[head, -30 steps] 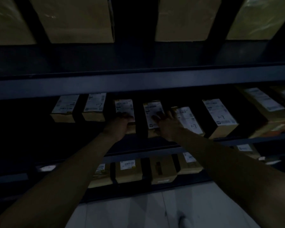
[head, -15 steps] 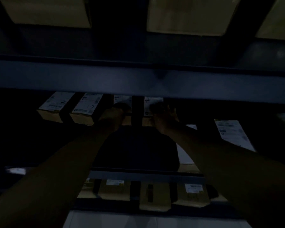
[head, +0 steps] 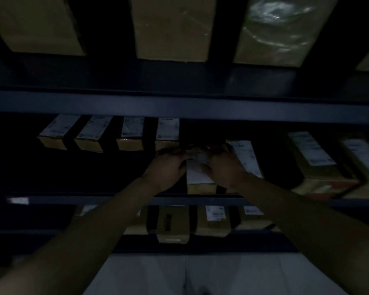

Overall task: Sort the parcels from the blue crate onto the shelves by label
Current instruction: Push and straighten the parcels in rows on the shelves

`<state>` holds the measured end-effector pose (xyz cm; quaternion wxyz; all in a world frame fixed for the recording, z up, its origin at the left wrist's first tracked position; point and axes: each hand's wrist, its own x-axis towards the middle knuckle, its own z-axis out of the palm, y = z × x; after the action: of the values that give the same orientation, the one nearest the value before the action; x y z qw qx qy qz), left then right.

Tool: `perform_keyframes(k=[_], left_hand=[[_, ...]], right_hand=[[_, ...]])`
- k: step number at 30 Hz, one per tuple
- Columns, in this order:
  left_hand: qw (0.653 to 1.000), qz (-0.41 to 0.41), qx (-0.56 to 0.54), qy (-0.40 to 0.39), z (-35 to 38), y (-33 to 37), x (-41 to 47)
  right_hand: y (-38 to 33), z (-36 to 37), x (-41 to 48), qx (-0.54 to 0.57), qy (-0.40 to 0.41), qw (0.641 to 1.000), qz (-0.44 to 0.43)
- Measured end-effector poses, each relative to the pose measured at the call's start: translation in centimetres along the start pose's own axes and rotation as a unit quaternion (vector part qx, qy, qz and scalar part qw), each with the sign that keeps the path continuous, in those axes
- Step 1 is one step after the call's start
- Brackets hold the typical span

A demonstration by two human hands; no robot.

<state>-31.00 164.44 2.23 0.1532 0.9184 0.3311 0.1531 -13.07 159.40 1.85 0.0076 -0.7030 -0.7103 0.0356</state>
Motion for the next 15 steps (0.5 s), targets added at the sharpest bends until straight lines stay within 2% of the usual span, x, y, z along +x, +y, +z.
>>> perform_keyframes(k=[4, 6, 10, 15], left_hand=[[0.986, -0.027, 0.007, -0.162, 2.9, 2.3, -0.8], [0.98, -0.023, 0.044, -0.193, 4.0, 2.9, -0.8], [0.989, -0.032, 0.008, -0.142, 5.0, 3.1, 0.3], [0.993, -0.042, 0.023, -0.106, 6.2, 2.4, 4.8]], right_hand=[[2.7, -0.4, -5.8, -0.039, -0.029, 0.997, 0.057], [3.9, 0.1, -7.7, -0.029, -0.065, 0.993, 0.092], [5.2, 0.8, -7.4, -0.003, -0.028, 0.995, 0.092], [7.9, 1.0, -3.4, -0.021, -0.034, 0.995, 0.09]])
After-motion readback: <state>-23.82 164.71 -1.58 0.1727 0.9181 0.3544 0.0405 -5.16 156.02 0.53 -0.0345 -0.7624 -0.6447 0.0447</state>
